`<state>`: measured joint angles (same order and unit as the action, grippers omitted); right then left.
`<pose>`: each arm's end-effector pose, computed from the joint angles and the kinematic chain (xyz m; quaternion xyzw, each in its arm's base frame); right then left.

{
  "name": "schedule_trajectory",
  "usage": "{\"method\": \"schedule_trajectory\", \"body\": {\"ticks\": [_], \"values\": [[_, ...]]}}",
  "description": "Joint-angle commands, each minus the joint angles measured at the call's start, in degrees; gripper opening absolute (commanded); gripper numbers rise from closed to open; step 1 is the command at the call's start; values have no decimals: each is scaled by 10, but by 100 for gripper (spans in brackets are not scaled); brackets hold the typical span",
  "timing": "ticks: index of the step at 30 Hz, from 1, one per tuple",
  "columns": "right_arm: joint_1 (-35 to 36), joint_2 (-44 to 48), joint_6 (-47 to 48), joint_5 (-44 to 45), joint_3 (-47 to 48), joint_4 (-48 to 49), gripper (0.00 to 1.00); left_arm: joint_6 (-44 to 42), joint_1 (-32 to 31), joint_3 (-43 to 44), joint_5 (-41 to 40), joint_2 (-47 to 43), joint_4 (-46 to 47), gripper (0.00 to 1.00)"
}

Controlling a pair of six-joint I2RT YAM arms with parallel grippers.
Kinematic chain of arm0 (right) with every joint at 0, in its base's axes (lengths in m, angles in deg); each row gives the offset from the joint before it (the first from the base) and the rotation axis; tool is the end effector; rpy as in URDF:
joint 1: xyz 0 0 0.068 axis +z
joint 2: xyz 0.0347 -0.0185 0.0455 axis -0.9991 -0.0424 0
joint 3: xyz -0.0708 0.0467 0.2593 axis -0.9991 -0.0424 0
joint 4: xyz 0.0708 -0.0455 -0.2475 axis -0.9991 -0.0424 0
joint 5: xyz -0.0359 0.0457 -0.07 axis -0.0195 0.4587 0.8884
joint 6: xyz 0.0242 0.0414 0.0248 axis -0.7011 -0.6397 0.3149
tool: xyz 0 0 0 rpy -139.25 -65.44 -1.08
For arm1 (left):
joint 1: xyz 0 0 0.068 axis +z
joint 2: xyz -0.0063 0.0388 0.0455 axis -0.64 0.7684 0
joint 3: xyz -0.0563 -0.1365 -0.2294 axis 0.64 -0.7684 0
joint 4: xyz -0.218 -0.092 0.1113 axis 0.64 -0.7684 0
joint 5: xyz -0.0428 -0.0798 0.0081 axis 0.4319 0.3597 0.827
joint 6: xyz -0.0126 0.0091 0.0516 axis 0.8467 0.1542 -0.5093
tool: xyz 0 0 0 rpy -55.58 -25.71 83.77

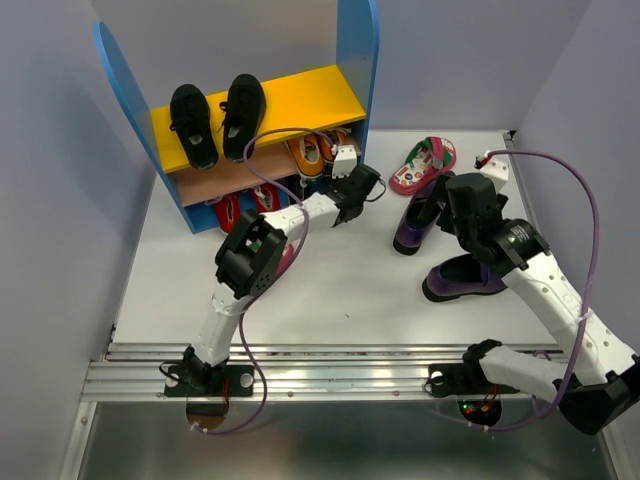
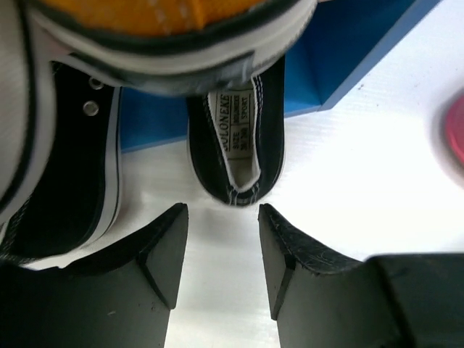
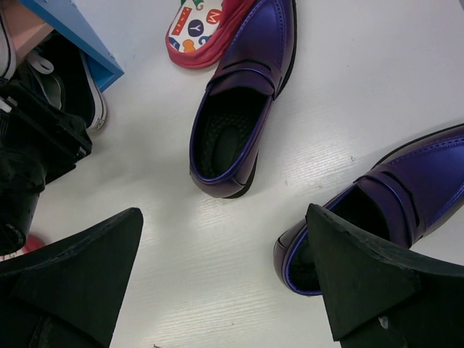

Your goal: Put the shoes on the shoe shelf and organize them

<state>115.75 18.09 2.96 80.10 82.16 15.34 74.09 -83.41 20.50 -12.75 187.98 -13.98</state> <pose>0.1943 0.0819 0.3737 0.1733 0.8495 0.0012 0.4983 0.3836 -0.3356 0.2035 -0.0501 0.8531 -0.0300 0.5184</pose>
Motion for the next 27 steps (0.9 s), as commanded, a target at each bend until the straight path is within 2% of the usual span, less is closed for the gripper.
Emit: {"method": "schedule_trajectory", "body": {"ticks": [1,6,10,13,14,15,20,27], "values": [[-2,15,-8,-2,0,4,100,-2,-16,-26,-18,-79,6,55],[-2,16,-10,-6,-4,8,100,-16,-44,-76,-21,-113,29,54],[-2,21,-9,-8,-8,10,100,-11,-60,-110,-23,-144,32,49],[-2,30,-12,-9,-14,10,100,-9,-65,-152,-23,-171,43,32],[-2,31,-12,-7,-16,10,100,-7,-66,-178,-25,-178,44,5],[-2,34,-13,-6,-19,10,100,-1,-67,-191,-23,-185,46,0],[-2,45,-18,-4,-37,16,100,5,-67,-307,-32,-240,78,0],[-2,42,-14,-9,-46,25,100,-18,-46,-373,-50,-249,130,0]]}}
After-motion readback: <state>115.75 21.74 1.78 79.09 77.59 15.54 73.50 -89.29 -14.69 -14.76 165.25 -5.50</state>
